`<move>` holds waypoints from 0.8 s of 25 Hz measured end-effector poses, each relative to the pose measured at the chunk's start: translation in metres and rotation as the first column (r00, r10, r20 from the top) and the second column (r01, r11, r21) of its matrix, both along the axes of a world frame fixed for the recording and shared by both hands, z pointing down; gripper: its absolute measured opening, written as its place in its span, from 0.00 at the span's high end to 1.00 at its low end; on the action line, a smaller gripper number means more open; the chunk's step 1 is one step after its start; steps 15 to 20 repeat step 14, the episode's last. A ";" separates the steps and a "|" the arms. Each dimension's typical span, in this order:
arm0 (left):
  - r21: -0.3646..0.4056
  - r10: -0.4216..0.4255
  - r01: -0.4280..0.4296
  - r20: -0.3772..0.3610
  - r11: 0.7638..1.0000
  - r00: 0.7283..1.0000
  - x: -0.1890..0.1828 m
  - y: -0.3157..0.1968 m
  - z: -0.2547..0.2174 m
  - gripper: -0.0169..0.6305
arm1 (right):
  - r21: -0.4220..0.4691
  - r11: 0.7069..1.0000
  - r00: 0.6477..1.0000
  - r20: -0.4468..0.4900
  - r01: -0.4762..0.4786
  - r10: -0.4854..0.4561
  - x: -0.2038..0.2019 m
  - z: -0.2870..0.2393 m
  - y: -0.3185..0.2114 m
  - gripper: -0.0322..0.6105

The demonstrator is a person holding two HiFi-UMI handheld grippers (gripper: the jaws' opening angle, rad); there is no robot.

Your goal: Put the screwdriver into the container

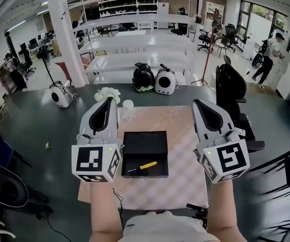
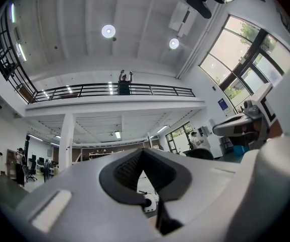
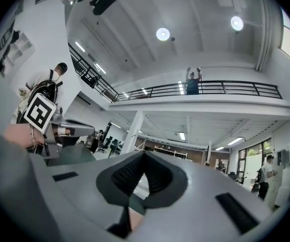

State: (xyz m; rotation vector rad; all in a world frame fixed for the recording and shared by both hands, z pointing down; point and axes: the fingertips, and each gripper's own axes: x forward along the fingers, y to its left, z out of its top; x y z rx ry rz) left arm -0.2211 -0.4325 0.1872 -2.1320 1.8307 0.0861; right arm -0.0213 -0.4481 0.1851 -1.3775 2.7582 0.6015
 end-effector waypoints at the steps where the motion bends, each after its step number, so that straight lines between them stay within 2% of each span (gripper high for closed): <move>1: -0.004 -0.001 0.001 0.002 1.000 1.000 0.000 -0.001 0.000 0.96 | -0.001 1.000 1.000 0.003 0.000 0.000 0.000 0.000 -0.001 0.94; 20: -0.022 -0.007 0.007 -0.016 1.000 1.000 0.000 -0.003 0.006 0.96 | -0.018 1.000 1.000 0.008 -0.008 0.008 0.007 0.008 -0.005 0.94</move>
